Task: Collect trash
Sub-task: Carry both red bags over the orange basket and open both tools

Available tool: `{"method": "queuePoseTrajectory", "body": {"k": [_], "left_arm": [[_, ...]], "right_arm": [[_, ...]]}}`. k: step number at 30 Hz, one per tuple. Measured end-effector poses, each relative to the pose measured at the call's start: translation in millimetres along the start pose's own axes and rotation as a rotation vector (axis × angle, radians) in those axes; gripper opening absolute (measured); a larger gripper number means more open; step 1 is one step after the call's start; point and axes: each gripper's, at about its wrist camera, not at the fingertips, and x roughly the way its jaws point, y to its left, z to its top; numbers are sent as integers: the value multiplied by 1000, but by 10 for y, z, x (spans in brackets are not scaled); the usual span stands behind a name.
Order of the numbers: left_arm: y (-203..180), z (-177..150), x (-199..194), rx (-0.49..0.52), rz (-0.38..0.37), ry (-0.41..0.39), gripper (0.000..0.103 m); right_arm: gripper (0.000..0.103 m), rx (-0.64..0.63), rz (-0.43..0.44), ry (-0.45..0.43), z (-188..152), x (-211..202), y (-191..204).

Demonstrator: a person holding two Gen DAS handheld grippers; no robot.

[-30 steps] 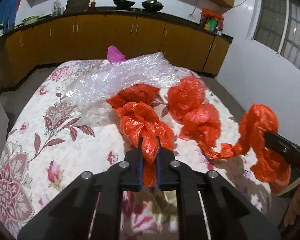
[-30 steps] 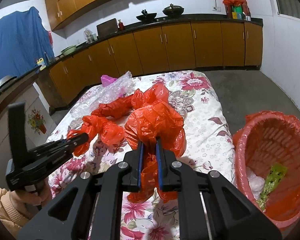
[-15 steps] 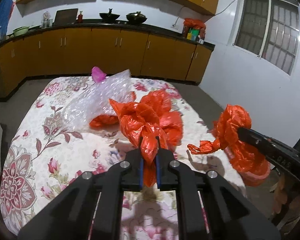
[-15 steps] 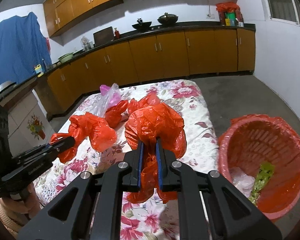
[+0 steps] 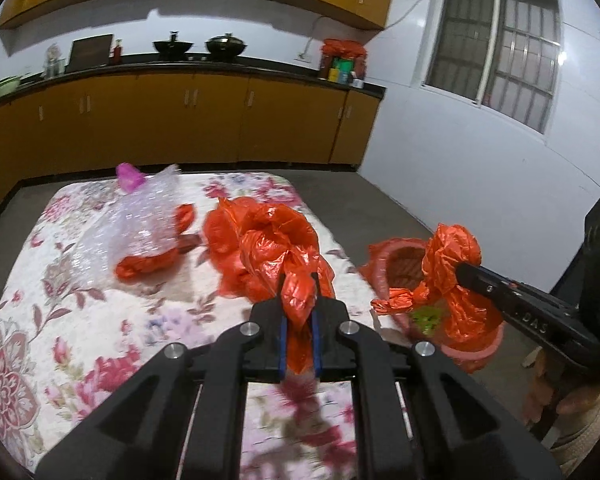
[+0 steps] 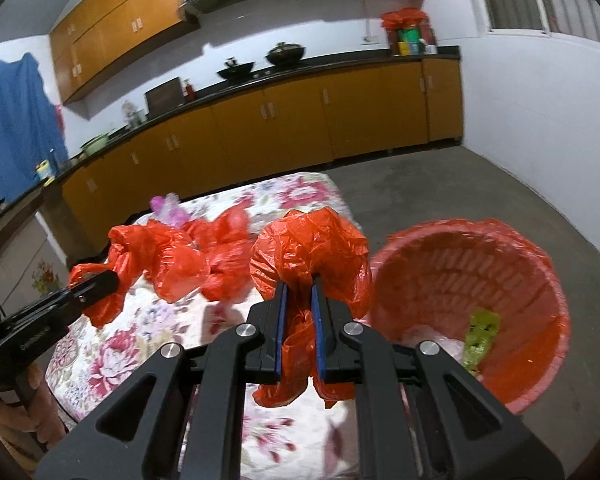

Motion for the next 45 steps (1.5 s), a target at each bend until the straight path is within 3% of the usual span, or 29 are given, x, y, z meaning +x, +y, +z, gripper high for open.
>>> {"method": "queuePoseTrajectory", "body": {"k": [20, 42, 45], "left_arm": [[-961, 72, 519, 114, -175, 37, 10], [-1491, 22, 1110, 158, -264, 98, 12], [-1508, -8, 1202, 145, -262, 113, 21]], "right_arm": [[12, 140, -175, -93, 83, -343, -900], [12, 201, -197, -94, 145, -243, -1236], [19, 207, -194, -98, 170, -229, -1282]]}}
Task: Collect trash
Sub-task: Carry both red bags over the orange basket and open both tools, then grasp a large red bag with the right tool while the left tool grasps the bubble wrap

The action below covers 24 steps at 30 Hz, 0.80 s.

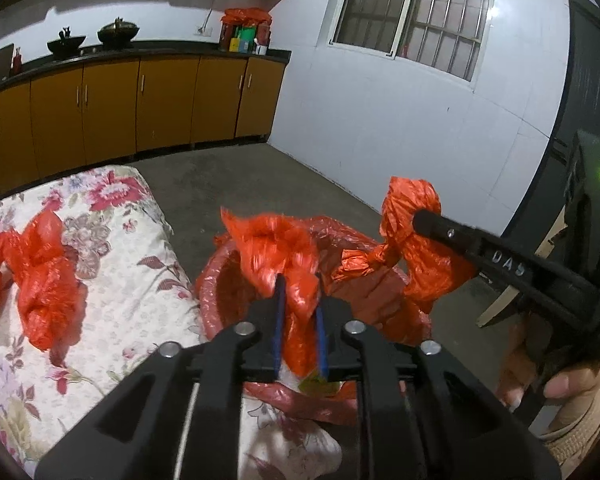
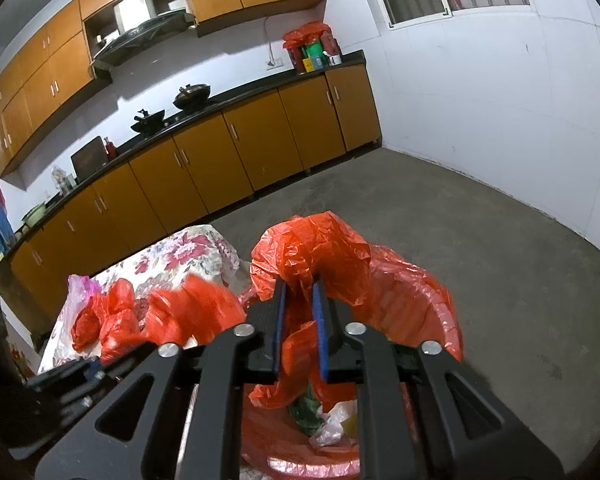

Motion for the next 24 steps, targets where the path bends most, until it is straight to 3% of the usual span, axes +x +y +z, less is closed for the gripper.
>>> {"method": "queuePoseTrajectory", "body": {"k": [5, 7, 10, 12, 14, 20, 24], "left_arm": [[63, -53, 66, -19, 16, 18, 35], [120, -81, 39, -31, 39, 16, 47], [233, -125, -75, -54, 91, -10, 64], [333, -160, -172, -71, 137, -29, 75], [448, -200, -271, -86, 182, -38, 79], [772, -350, -533, -112, 306, -51, 86], [1058, -459, -743, -160, 392, -68, 91]], "right_arm": [[27, 9, -8, 0, -7, 0, -47], [31, 13, -15, 6, -25, -5, -57], [56, 18, -44, -1, -68, -38, -67], [82, 22, -77, -19, -106, -87, -77], [94, 27, -109, -31, -123, -122, -89], [99, -39, -169, -21, -164, -123, 70], [100, -79, -160, -3, -198, -80, 235]]}}
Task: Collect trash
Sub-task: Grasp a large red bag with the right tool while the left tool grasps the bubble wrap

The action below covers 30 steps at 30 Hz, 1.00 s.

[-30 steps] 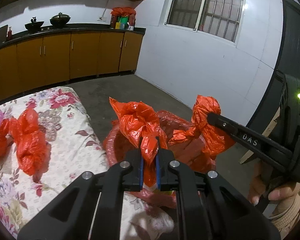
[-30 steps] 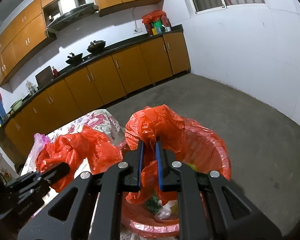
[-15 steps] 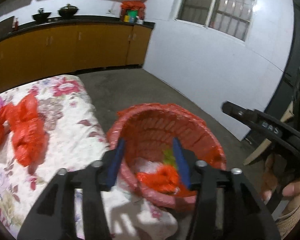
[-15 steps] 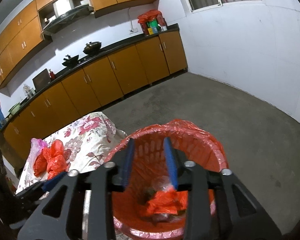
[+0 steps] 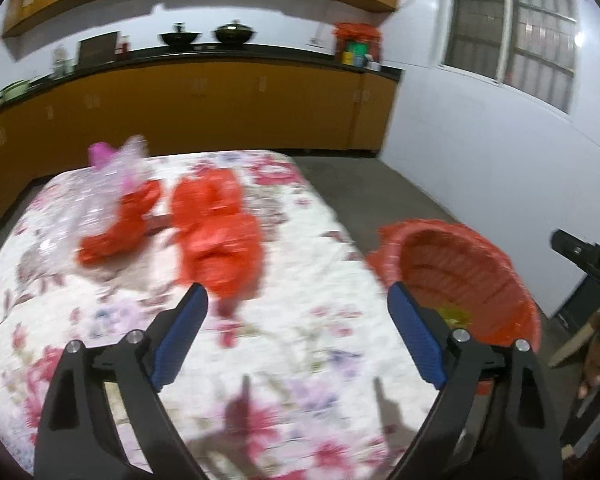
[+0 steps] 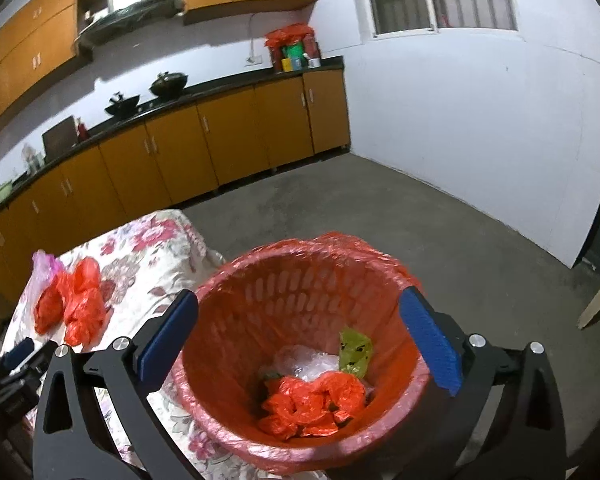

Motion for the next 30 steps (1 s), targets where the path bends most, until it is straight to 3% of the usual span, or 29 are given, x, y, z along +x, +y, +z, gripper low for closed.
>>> {"method": "queuePoseTrajectory", "body": {"k": [13, 22, 30], "left_arm": [[1106, -44, -189, -99, 286, 3, 95], [1599, -32, -236, -150, 371, 0, 97], [1921, -21, -228, -179, 411, -9, 98]], "right_arm": [[100, -88, 171, 49, -10, 195, 896], [100, -225, 304, 99, -79, 472, 1875], [100, -318, 357, 158, -224, 862, 2549]]}}
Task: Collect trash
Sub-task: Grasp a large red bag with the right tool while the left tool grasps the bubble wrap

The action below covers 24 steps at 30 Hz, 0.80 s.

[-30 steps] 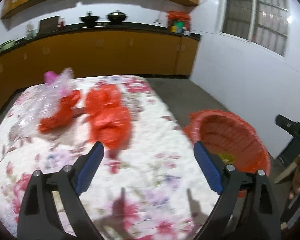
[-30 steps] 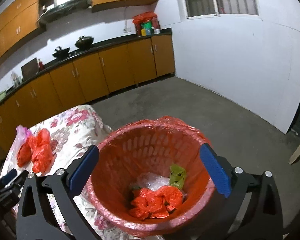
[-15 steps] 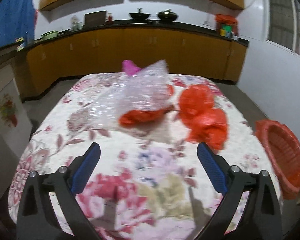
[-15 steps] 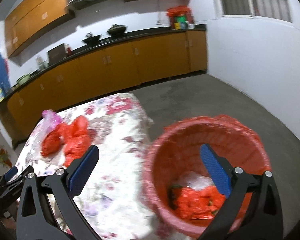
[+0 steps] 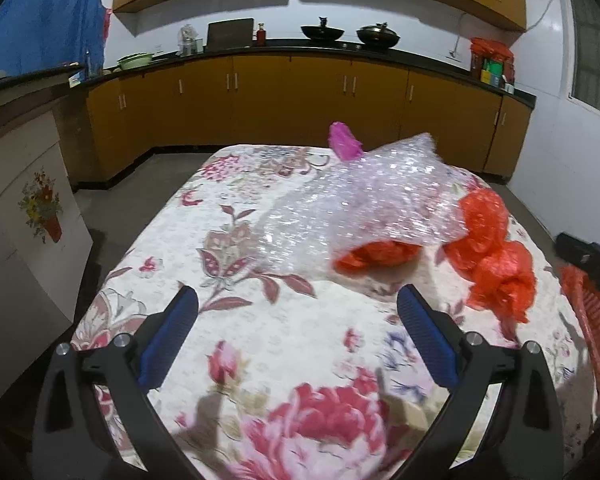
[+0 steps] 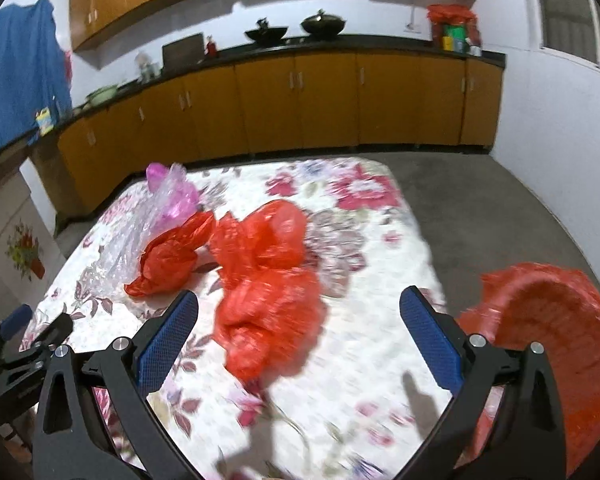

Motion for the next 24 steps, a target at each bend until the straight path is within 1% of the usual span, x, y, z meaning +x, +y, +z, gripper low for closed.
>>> {"method": "queuePoseTrajectory", "body": {"k": [4, 8, 14, 16, 17, 18, 21, 24], "left_arm": [[79, 5, 41, -5, 6, -3, 99], [108, -3, 84, -5, 3, 2, 99], [108, -4, 112, -11, -5, 0, 99], [95, 8, 129, -17, -15, 2, 99], [82, 16, 136, -19, -19, 2, 99], [56, 23, 147, -20, -26, 3, 99], [-42, 42, 171, -10, -46, 3, 99], [-162, 66, 195, 10, -53, -2, 99]], "right_arm": [[100, -18, -9, 35, 14, 309, 119], [100, -30, -25, 70, 18, 531, 166], [99, -75, -46, 131, -49, 747, 201], [90, -67, -35, 158, -85, 790, 167], [78, -56, -19, 172, -86, 812, 148], [69, -42, -6, 185, -94, 830, 123], [55, 5, 38, 211, -123, 848, 31], [47, 1, 43, 206, -153, 787, -24]]}}
